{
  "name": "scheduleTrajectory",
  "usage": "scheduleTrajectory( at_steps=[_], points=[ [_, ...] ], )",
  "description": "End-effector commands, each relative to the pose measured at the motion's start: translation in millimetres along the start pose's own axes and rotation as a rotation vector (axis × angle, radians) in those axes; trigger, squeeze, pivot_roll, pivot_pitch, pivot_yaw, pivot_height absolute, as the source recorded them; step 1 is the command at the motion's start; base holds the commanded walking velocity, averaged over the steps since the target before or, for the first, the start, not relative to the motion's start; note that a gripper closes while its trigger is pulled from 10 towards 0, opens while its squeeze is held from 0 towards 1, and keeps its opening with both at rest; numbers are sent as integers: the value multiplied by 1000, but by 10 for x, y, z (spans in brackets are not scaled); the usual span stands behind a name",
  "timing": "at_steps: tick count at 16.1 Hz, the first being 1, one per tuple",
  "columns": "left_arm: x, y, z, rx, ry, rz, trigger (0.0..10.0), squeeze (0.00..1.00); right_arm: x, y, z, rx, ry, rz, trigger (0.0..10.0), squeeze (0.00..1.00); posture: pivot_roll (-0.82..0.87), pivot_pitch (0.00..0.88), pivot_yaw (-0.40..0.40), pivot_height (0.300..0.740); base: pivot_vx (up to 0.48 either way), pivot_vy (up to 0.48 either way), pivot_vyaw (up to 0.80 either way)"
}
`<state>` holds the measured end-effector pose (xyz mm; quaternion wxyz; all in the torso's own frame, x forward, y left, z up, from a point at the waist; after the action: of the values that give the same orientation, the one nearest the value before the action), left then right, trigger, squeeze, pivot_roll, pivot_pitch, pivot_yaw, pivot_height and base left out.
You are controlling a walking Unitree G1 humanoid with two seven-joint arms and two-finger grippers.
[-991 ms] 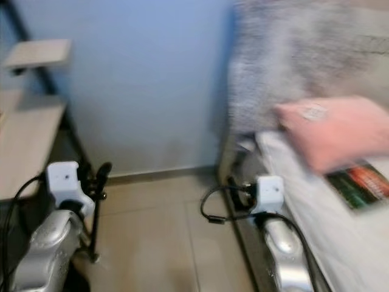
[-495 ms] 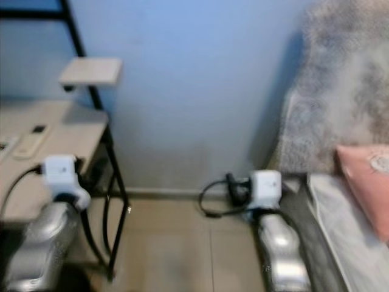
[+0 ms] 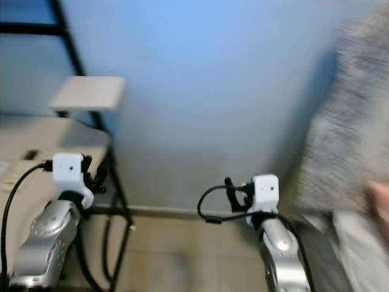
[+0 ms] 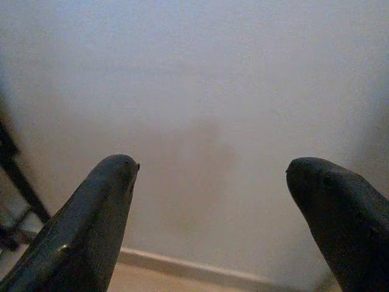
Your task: Clean up the room
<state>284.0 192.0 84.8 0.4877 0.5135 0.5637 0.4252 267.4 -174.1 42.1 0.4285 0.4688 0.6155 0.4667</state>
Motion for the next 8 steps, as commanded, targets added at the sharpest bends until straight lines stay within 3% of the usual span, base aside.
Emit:
scheduleTrajectory(
  at_steps=[1,2,4,5,6,7,8],
  points=[
    [65,0,-11,-2,37,10,10000,0,25,3,11,1,8,8,10000,0,-9,0,0,740,0,0,0],
    [67,-21,-14,7,52,10,10000,0,18,-5,4,3,5,11,10000,0,-10,0,0,740,0,0,0],
    [-103,-169,-211,63,-40,-33,10000,0,-1,10,-97,-11,0,7,10000,0,-12,0,0,740,0,0,0],
    [-225,-216,-335,84,-137,-12,10000,0,11,9,-186,-13,8,-2,10000,0,-10,0,-1,740,0,0,0],
    [-437,-231,-439,86,-316,67,10000,0,27,-28,-284,-1,17,-16,10000,0,-3,0,-7,740,0,0,0],
    [-496,-220,-436,76,-361,81,10000,0,34,-61,-332,10,19,-20,10000,0,1,0,-13,740,0,0,0],
    [-572,-200,-313,68,-389,68,10000,0,37,-119,-387,27,10,-23,10000,0,1,0,-16,740,0,0,0]
  ],
)
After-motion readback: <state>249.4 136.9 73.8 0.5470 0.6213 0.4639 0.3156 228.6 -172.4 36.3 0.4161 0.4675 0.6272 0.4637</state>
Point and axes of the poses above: a point about 5 cm out from each wrist's last joint towards the gripper, its own z axis pointing out of the wrist towards the gripper, its own y axis along the axis of the wrist's last joint, x = y × z, the point moved 2 cm from there along z, pointing out of the wrist towards the gripper, and after that the axes turned 7 degrees about -z, right-handed, at the moved point
